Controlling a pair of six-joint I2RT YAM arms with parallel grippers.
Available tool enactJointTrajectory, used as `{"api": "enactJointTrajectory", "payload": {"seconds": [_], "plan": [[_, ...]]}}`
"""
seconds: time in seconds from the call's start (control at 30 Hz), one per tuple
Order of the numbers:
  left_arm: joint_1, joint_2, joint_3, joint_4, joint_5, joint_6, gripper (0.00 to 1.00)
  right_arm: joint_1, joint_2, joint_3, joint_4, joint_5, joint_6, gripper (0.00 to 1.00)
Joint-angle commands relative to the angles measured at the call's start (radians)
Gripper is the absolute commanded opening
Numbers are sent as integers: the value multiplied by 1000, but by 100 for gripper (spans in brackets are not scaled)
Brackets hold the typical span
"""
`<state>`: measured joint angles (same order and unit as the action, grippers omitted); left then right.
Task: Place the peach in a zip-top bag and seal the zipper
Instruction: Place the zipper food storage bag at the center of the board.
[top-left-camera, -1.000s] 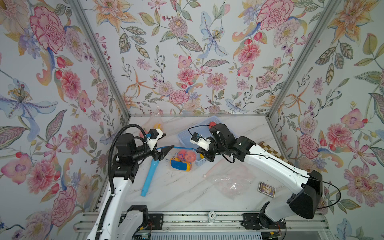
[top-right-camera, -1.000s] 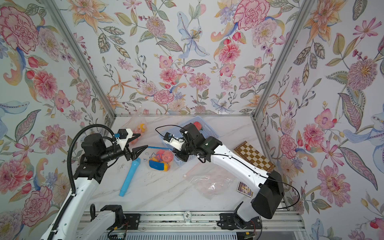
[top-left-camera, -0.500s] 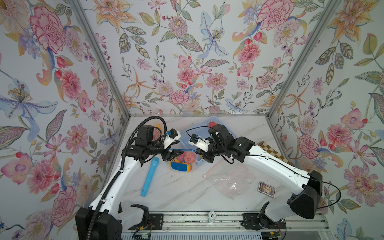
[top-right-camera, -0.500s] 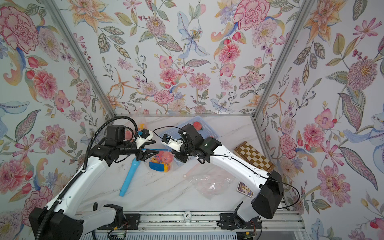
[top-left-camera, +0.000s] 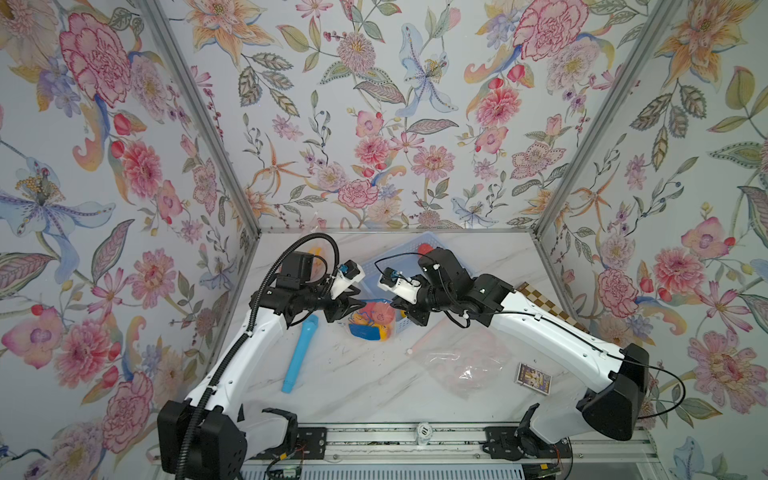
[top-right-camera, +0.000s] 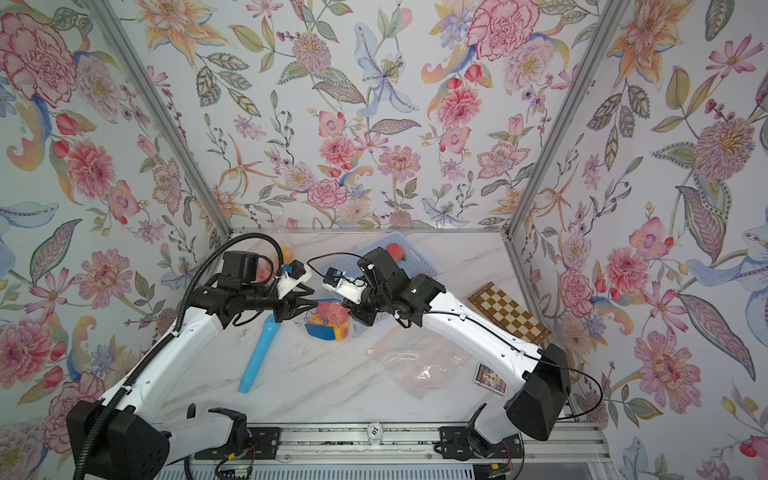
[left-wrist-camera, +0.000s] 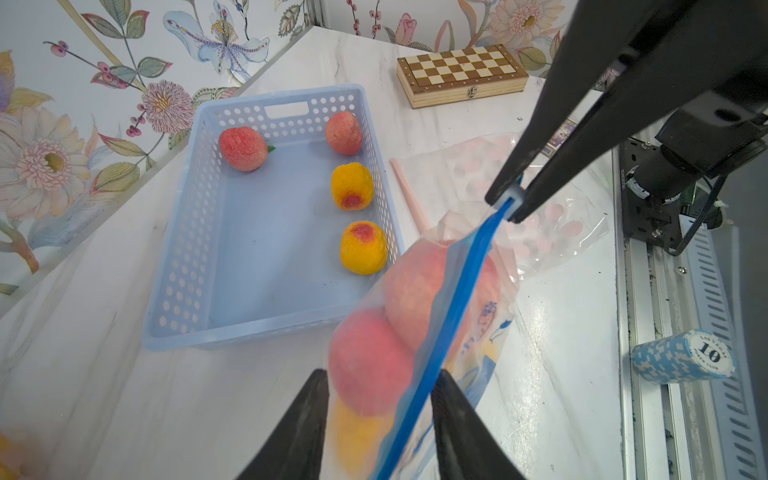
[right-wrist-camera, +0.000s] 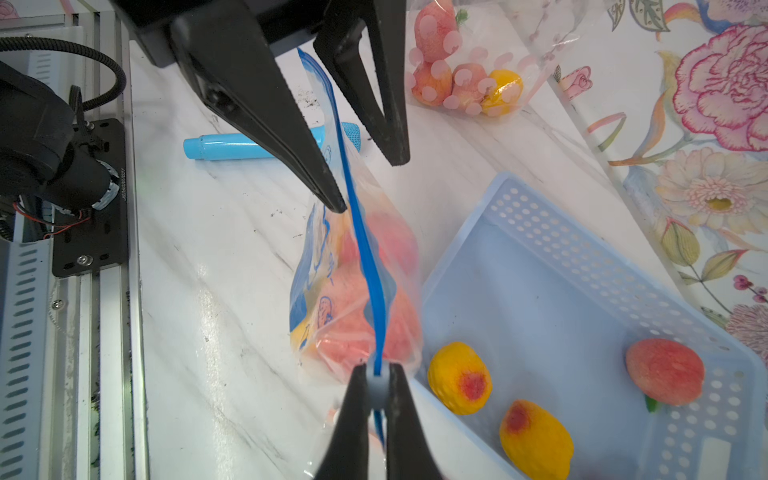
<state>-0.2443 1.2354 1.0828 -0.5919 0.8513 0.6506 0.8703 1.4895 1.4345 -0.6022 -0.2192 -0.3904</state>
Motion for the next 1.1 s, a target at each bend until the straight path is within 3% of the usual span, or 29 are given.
{"api": "enactJointTrajectory", "payload": {"seconds": [0.0,0.07,0.13,0.2,0.27,0.53,0.57,0.7,0.87,1.07], "plan": [[-12,11,19,-31,-16,6,43,4,-27,19,8,-14,-16,0],[-15,15,25,-40,-11,10,32,3,-26,18,8,-15,-16,0],[-15,14,24,-30,-13,3,11,1,-26,16,10,-15,-14,0],[-14,6,20,-14,-28,-11,0,0,-26,17,12,-12,-6,0],[-15,-11,15,15,-63,-43,0,-4,-30,17,13,-11,7,0],[-10,-129,-32,162,-282,-215,0,-25,-123,-57,118,71,68,41],[-9,-136,-33,173,-310,-234,0,-27,-143,-78,151,89,76,48],[-2,-155,-10,205,-446,-313,0,-38,-276,-226,372,196,130,97],[36,-128,34,257,-648,-464,0,-62,-402,-368,598,354,223,99],[94,-24,102,301,-717,-561,0,-176,-374,-314,508,428,388,99]]}}
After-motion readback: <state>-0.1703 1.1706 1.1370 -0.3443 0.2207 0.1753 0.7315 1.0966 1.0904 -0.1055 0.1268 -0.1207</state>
